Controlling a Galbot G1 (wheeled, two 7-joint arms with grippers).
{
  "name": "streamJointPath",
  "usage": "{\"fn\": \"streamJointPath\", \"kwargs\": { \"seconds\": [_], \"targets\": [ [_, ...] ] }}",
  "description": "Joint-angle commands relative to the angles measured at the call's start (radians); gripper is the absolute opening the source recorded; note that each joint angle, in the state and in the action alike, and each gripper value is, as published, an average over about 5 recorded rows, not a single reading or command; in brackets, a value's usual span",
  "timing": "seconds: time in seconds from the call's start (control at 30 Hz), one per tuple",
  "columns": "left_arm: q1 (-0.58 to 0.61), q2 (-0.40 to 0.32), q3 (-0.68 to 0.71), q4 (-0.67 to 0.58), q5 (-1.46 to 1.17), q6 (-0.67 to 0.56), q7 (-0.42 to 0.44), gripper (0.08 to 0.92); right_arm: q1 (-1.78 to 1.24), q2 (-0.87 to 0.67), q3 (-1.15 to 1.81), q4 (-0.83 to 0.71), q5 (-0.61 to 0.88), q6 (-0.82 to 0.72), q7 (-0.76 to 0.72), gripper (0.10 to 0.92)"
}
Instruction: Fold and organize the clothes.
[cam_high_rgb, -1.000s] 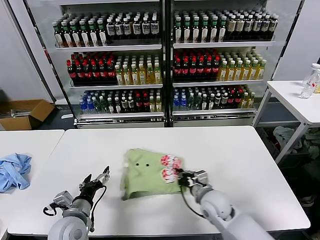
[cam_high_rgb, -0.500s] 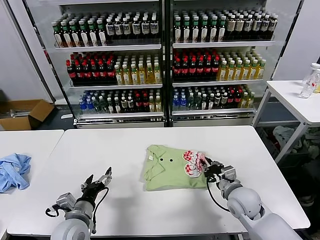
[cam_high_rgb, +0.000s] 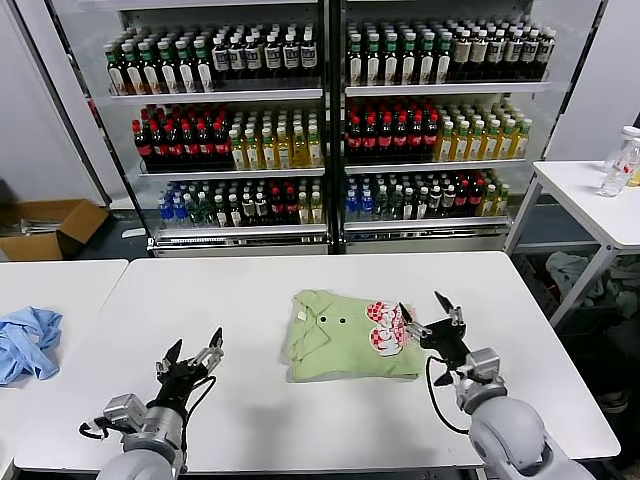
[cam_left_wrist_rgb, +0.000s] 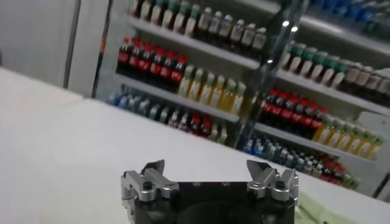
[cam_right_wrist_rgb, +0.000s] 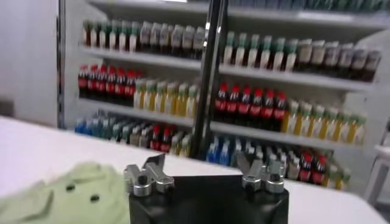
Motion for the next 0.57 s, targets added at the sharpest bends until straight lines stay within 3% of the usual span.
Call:
{"fn": "streamJointPath", "kwargs": {
  "seconds": [0.03,0.13,0.57],
  "targets": [
    [0.107,-0.003,-0.001,-0.193,0.197,-0.062,0.079,0.823,-0.225,0.022,0.156,0.185,-0.069,0.114,0.002,0.774],
    [0.124,-0.004,-0.005,-0.214,0.202,-0.071,0.080,0.822,-0.244,0.030,0.169,0.196,-0.072,0.111,-0.002,0.815],
    [0.157,-0.007,-0.005,-0.255,0.221,-0.087,0.080,0.823,-0.280,0.060,0.189,0.228,-0.081,0.088,0.004,0.823]
  ]
}}
